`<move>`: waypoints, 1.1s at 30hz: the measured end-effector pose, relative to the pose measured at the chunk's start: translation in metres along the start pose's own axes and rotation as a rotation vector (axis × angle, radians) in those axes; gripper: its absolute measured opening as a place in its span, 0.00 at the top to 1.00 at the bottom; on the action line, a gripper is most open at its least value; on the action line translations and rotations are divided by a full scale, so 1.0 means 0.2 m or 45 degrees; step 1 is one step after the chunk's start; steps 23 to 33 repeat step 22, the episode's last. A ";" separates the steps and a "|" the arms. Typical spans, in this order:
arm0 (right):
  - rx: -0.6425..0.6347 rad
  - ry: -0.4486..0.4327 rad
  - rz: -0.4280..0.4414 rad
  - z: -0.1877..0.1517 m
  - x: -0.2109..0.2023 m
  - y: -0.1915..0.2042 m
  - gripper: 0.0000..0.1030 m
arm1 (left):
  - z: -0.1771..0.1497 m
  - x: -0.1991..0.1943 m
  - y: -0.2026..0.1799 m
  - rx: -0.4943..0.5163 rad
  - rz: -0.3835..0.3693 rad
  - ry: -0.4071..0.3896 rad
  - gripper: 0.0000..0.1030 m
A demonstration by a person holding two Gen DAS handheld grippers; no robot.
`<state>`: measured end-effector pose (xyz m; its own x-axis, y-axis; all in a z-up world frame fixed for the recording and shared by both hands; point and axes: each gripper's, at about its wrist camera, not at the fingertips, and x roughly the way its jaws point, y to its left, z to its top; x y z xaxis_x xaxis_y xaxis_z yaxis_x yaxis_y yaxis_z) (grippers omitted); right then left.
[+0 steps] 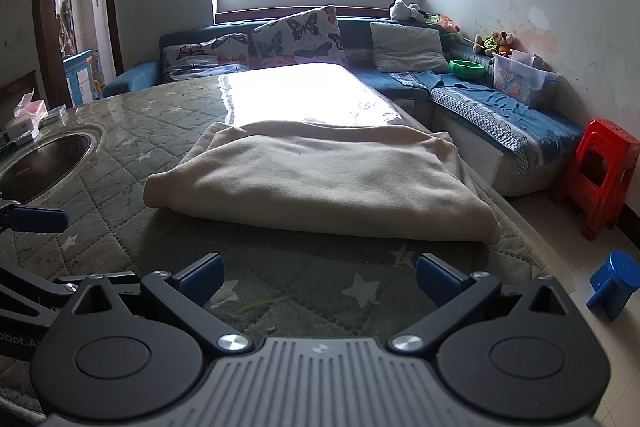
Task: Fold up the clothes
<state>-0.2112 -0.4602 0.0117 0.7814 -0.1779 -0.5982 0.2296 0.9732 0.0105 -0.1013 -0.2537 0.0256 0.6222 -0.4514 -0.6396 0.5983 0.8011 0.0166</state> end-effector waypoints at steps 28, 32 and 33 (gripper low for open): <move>0.026 0.033 0.000 0.04 0.08 -0.03 0.00 | 0.04 0.06 0.02 0.021 -0.015 0.027 0.00; 0.026 0.033 0.000 0.04 0.08 -0.03 0.00 | 0.04 0.06 0.02 0.021 -0.015 0.027 0.00; 0.026 0.033 0.000 0.04 0.08 -0.03 0.00 | 0.04 0.06 0.02 0.021 -0.015 0.027 0.00</move>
